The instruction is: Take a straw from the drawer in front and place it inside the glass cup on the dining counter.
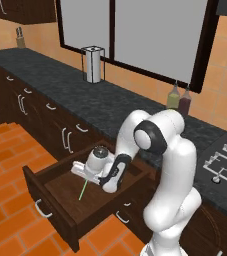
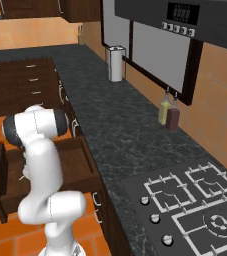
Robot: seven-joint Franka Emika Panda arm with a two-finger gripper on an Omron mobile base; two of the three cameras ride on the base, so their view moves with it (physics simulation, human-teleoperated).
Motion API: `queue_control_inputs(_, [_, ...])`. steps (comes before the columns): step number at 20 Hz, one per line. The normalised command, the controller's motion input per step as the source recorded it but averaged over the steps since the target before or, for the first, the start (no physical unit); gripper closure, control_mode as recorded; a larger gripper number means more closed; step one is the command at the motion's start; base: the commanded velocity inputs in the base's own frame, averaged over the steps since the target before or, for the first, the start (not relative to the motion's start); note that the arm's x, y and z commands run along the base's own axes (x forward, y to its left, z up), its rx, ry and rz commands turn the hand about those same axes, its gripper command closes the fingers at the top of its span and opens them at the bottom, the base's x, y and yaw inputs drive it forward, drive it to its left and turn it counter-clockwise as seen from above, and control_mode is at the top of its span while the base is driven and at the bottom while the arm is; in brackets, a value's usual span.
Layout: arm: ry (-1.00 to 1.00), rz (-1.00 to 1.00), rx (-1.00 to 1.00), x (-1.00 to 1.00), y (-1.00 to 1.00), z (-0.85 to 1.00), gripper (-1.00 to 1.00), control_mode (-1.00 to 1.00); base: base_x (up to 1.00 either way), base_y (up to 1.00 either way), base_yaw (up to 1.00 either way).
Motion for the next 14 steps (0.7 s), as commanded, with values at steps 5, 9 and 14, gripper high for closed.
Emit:
queue_control_inputs(5, [-0.07, 0.00, 0.19, -0.10, 0.00, 1.00, 1.00, -1.00, 0.00, 0.00, 0.00])
queue_control_inputs(9, [-0.09, 0.00, 0.13, 0.31, 0.01, 1.00, 1.00, -1.00, 0.00, 0.00, 0.00])
queue_control_inputs(14, [-0.11, 0.00, 0.03, 0.37, 0.03, 1.00, 1.00, -1.00, 0.00, 0.00, 0.00])
